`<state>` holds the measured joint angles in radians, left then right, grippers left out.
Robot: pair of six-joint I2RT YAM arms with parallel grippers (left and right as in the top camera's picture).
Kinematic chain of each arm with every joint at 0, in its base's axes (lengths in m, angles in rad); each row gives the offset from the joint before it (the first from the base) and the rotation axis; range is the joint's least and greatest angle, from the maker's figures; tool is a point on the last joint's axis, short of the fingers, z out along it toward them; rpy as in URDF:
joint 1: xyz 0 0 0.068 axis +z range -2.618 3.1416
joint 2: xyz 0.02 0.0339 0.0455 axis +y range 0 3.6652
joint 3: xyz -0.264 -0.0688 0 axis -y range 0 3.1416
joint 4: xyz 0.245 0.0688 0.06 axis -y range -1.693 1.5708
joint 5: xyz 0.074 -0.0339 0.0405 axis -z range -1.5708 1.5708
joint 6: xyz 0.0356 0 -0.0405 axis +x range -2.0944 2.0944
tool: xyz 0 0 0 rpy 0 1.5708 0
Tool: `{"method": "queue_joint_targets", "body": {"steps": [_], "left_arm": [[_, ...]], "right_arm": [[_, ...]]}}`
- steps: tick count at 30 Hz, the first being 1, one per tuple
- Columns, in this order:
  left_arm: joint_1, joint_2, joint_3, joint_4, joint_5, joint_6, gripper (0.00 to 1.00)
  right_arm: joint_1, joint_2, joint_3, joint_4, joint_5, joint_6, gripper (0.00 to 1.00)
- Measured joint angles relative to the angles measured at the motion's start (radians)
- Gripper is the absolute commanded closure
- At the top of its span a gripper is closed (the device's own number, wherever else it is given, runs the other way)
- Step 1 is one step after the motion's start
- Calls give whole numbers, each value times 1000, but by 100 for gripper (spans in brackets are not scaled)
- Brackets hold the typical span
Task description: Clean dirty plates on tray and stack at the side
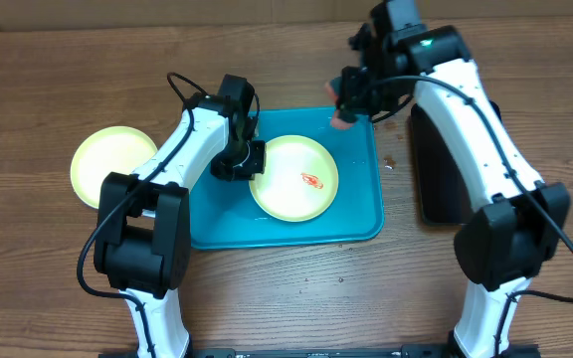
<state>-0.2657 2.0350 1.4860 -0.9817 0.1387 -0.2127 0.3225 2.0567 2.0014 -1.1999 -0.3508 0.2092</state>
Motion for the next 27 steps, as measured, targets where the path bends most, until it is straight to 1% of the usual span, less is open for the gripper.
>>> {"method": "queue_joint_targets", "body": {"steps": [1, 2, 4, 6, 8, 10, 12, 13, 15, 18, 24, 27], "left_arm": [[0, 0, 0, 2, -19, 11, 96], [-1, 0, 0, 2, -35, 19, 92], [-3, 0, 0, 2, -56, 29, 77], [-3, 0, 0, -10, -69, 14, 67], [-3, 0, 0, -38, -66, -15, 63], [-3, 0, 0, -63, -46, -46, 62], [-3, 0, -9, -56, -9, -80, 64], [-3, 0, -17, -45, 0, -95, 68], [-3, 0, -61, 7, 14, -122, 76], [-2, -5, -122, 58, 26, -152, 96], [6, -18, -135, 88, 47, -178, 96], [19, -18, -138, 93, 63, -178, 96]], "right_arm": [[15, 12, 0, 6, 0, 0, 95], [30, 23, 0, 9, 1, 0, 95], [53, 40, 0, 11, 3, 0, 95], [72, 51, -1, 11, 14, 0, 95], [80, 52, -2, 10, 24, 0, 95], [80, 52, -2, 9, 32, 0, 95], [78, 52, -2, 2, 43, 0, 95], [77, 52, -2, 1, 44, 1, 95], [77, 52, -2, -3, 45, 0, 95], [77, 52, -2, -11, 47, 0, 95], [83, 52, -11, -16, 50, 1, 96], [92, 52, -54, -3, 52, 17, 96]]}}
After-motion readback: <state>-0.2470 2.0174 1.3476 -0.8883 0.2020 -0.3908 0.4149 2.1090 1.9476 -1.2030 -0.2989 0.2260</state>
